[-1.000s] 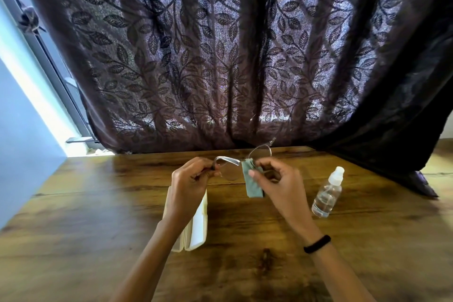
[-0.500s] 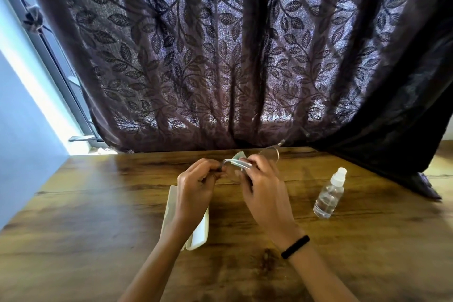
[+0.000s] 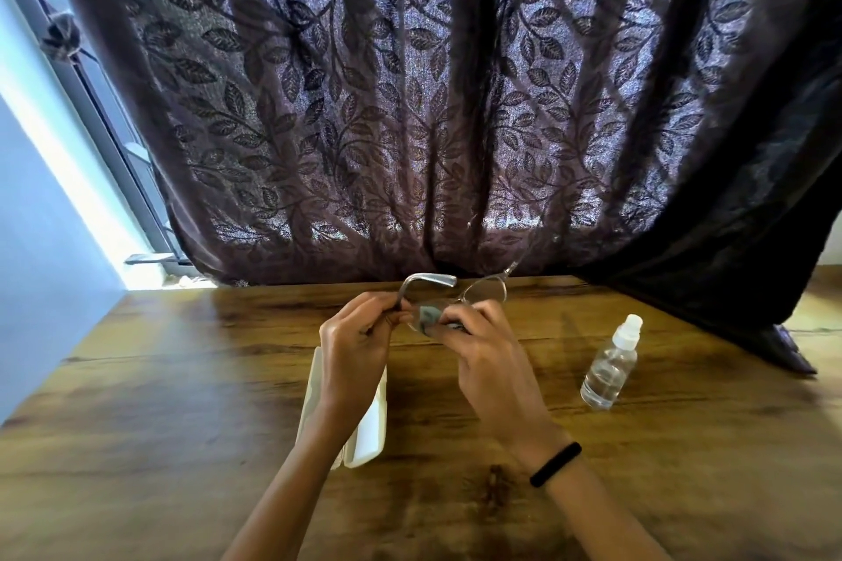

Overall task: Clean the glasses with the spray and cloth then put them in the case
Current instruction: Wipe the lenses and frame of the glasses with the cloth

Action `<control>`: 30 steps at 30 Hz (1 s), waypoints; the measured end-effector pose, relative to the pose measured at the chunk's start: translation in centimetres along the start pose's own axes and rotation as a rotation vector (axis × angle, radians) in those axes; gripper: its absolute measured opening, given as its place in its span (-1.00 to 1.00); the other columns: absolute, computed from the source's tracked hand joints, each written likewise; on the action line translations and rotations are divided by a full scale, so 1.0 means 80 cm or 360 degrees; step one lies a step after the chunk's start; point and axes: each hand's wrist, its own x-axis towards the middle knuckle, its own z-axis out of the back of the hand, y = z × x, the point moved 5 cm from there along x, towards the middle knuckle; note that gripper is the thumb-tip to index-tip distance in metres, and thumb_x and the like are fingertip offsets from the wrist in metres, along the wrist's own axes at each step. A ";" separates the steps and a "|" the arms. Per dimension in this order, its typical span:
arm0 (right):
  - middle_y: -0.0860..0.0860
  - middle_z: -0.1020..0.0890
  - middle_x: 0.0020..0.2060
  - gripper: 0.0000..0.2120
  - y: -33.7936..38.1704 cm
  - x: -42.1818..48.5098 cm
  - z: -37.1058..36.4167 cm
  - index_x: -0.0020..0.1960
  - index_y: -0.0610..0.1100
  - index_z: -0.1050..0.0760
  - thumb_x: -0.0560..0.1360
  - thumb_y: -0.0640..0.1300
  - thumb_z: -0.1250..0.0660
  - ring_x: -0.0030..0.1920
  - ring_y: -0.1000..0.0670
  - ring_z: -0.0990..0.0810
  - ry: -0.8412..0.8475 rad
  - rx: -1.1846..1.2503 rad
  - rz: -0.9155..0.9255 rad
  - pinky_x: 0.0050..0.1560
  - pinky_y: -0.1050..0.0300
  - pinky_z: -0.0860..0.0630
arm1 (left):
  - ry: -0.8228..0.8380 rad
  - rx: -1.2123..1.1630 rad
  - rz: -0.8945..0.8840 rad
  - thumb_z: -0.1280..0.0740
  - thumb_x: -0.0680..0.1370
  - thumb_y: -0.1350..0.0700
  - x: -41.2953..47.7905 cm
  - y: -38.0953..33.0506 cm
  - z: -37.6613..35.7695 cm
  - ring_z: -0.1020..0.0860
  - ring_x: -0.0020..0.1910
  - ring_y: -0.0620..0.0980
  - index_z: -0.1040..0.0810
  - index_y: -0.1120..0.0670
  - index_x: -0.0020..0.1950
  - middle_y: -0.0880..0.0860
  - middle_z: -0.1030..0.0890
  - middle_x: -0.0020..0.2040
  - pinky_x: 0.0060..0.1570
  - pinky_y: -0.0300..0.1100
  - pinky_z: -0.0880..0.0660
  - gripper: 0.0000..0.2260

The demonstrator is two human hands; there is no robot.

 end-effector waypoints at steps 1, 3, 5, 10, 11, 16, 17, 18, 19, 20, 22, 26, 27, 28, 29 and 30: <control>-0.01 -0.60 -0.08 -0.68 -0.004 -0.001 0.002 0.06 -0.14 -0.61 0.42 -0.35 -0.18 -0.08 -0.03 -0.46 -0.0033 -0.0030 -0.0011 -0.40 0.15 -0.55 | 0.0007 0.0017 -0.0013 -0.40 0.34 0.49 0.001 -0.002 0.000 -0.56 -0.17 -0.35 -0.64 0.23 -0.15 -0.05 -0.61 -0.19 -0.15 -0.50 -0.47 -0.79; -0.02 -0.60 -0.09 -0.66 -0.012 -0.001 0.005 0.04 -0.14 -0.61 0.38 -0.43 -0.29 -0.07 0.00 -0.40 -0.0091 -0.0077 -0.0088 -0.44 0.14 -0.53 | 0.0024 0.0033 -0.0040 -0.39 0.34 0.50 0.002 -0.007 0.000 -0.55 -0.17 -0.38 -0.64 0.26 -0.17 -0.01 -0.61 -0.20 -0.15 -0.52 -0.45 -0.81; -0.03 -0.60 -0.08 -0.62 -0.016 -0.001 0.006 0.04 -0.14 -0.62 0.32 -0.48 -0.38 -0.07 -0.01 -0.41 -0.0142 -0.0097 -0.0156 -0.43 0.14 -0.54 | 0.0030 0.0037 -0.0068 -0.38 0.33 0.51 0.002 -0.012 -0.002 -0.54 -0.16 -0.39 -0.63 0.29 -0.17 0.03 -0.61 -0.21 -0.15 -0.54 -0.45 -0.81; -0.05 -0.57 -0.08 -0.61 -0.007 -0.001 -0.001 0.11 -0.15 -0.59 0.36 -0.47 -0.34 -0.05 0.02 -0.34 -0.0152 -0.0042 -0.0077 -0.27 0.13 -0.58 | 0.0020 0.0007 -0.0062 -0.38 0.34 0.51 0.003 -0.017 -0.003 -0.57 -0.17 -0.16 -0.63 0.31 -0.17 0.09 -0.63 -0.21 -0.15 -0.49 -0.48 -0.84; -0.05 -0.57 -0.06 -0.62 -0.004 -0.001 -0.004 0.14 -0.14 -0.57 0.39 -0.44 -0.32 -0.03 0.01 -0.35 -0.0123 -0.0024 -0.0054 -0.20 0.10 -0.59 | 0.0032 0.0006 -0.0058 -0.39 0.34 0.50 0.002 -0.018 -0.004 -0.58 -0.18 -0.13 -0.64 0.31 -0.16 0.10 -0.63 -0.21 -0.14 -0.47 -0.49 -0.84; -0.04 -0.54 0.05 -0.61 0.005 -0.006 -0.015 0.26 -0.09 -0.48 0.46 -0.32 -0.31 -0.01 -0.06 -0.47 -0.0023 -0.0175 -0.0011 -0.09 0.05 -0.57 | 0.0041 0.0002 -0.0048 -0.41 0.35 0.46 -0.001 -0.016 -0.003 -0.58 -0.17 -0.13 -0.63 0.29 -0.14 0.08 -0.63 -0.19 -0.14 -0.44 -0.51 -0.85; -0.04 -0.54 0.06 -0.58 0.005 -0.006 -0.015 0.28 -0.08 -0.47 0.44 -0.30 -0.33 -0.02 -0.06 -0.49 -0.0016 -0.0251 -0.0017 -0.10 0.05 -0.57 | 0.0043 0.0010 -0.0049 -0.41 0.35 0.46 0.000 -0.016 -0.003 -0.58 -0.17 -0.13 -0.63 0.29 -0.14 0.08 -0.63 -0.19 -0.14 -0.44 -0.51 -0.85; -0.04 -0.54 0.07 -0.56 0.004 -0.006 -0.016 0.29 -0.07 -0.45 0.43 -0.28 -0.35 -0.04 -0.06 -0.50 -0.0018 -0.0322 -0.0031 -0.10 0.05 -0.56 | 0.0046 0.0016 -0.0055 -0.41 0.34 0.47 0.000 -0.016 -0.003 -0.58 -0.17 -0.13 -0.63 0.29 -0.13 0.07 -0.63 -0.18 -0.14 -0.44 -0.51 -0.84; -0.04 -0.55 0.07 -0.55 0.003 -0.005 -0.015 0.29 -0.06 -0.44 0.42 -0.24 -0.36 -0.06 -0.06 -0.50 -0.0032 -0.0381 -0.0056 -0.12 0.05 -0.56 | 0.0049 0.0015 -0.0065 -0.41 0.34 0.47 0.000 -0.017 -0.003 -0.57 -0.17 -0.13 -0.63 0.30 -0.13 0.07 -0.62 -0.18 -0.14 -0.45 -0.51 -0.84; -0.04 -0.55 0.07 -0.57 0.002 -0.004 -0.014 0.28 -0.06 -0.45 0.42 -0.20 -0.37 -0.07 -0.06 -0.50 -0.0061 -0.0429 -0.0087 -0.15 0.06 -0.54 | 0.0046 0.0010 -0.0075 -0.40 0.34 0.48 0.000 -0.019 -0.003 -0.57 -0.16 -0.14 -0.63 0.30 -0.12 0.06 -0.62 -0.17 -0.13 -0.45 -0.51 -0.83; -0.03 -0.55 0.04 -0.61 0.000 -0.001 -0.010 0.25 -0.07 -0.47 0.43 -0.11 -0.38 -0.08 -0.05 -0.48 -0.0133 -0.0493 -0.0151 -0.19 0.06 -0.53 | 0.0021 0.0004 -0.0086 -0.39 0.34 0.49 0.000 -0.020 -0.003 -0.57 -0.15 -0.16 -0.63 0.29 -0.11 0.04 -0.61 -0.17 -0.13 -0.46 -0.50 -0.81; -0.01 -0.56 -0.01 -0.61 -0.006 -0.001 -0.007 0.19 -0.08 -0.52 0.39 -0.04 -0.42 -0.05 -0.01 -0.35 -0.0190 -0.0519 -0.0264 -0.19 0.08 -0.51 | -0.0019 -0.0048 -0.0095 -0.38 0.34 0.48 -0.002 -0.021 -0.004 -0.58 -0.17 -0.17 -0.63 0.29 -0.12 0.03 -0.61 -0.18 -0.12 -0.44 -0.51 -0.82; 0.00 -0.56 -0.03 -0.62 -0.007 -0.002 -0.006 0.18 -0.08 -0.54 0.37 -0.06 -0.45 -0.05 -0.01 -0.35 -0.0202 -0.0515 -0.0282 -0.19 0.08 -0.51 | -0.0020 -0.0063 -0.0092 -0.38 0.35 0.47 -0.002 -0.021 -0.004 -0.58 -0.17 -0.16 -0.63 0.29 -0.12 0.03 -0.61 -0.18 -0.13 -0.42 -0.53 -0.83; 0.00 -0.57 -0.05 -0.63 -0.008 -0.003 -0.006 0.15 -0.08 -0.56 0.36 -0.09 -0.47 -0.06 0.00 -0.35 -0.0223 -0.0496 -0.0295 -0.20 0.08 -0.51 | -0.0018 -0.0080 -0.0088 -0.38 0.36 0.44 -0.003 -0.021 -0.005 -0.58 -0.18 -0.16 -0.63 0.28 -0.13 0.03 -0.61 -0.18 -0.13 -0.40 -0.54 -0.85; 0.00 -0.57 -0.07 -0.65 -0.008 -0.005 -0.005 0.12 -0.09 -0.58 0.34 -0.13 -0.49 -0.06 0.00 -0.34 -0.0254 -0.0458 -0.0304 -0.20 0.07 -0.51 | -0.0015 -0.0100 -0.0081 -0.37 0.37 0.41 -0.004 -0.021 -0.005 -0.59 -0.18 -0.16 -0.64 0.27 -0.13 0.03 -0.62 -0.18 -0.14 -0.38 -0.54 -0.87; 0.00 -0.58 -0.09 -0.67 -0.009 -0.006 -0.004 0.08 -0.10 -0.60 0.32 -0.17 -0.50 -0.06 0.01 -0.33 -0.0290 -0.0403 -0.0308 -0.20 0.07 -0.51 | -0.0014 -0.0118 -0.0069 -0.37 0.38 0.37 -0.005 -0.020 -0.006 -0.59 -0.19 -0.16 -0.64 0.26 -0.13 0.02 -0.62 -0.19 -0.14 -0.35 -0.55 -0.89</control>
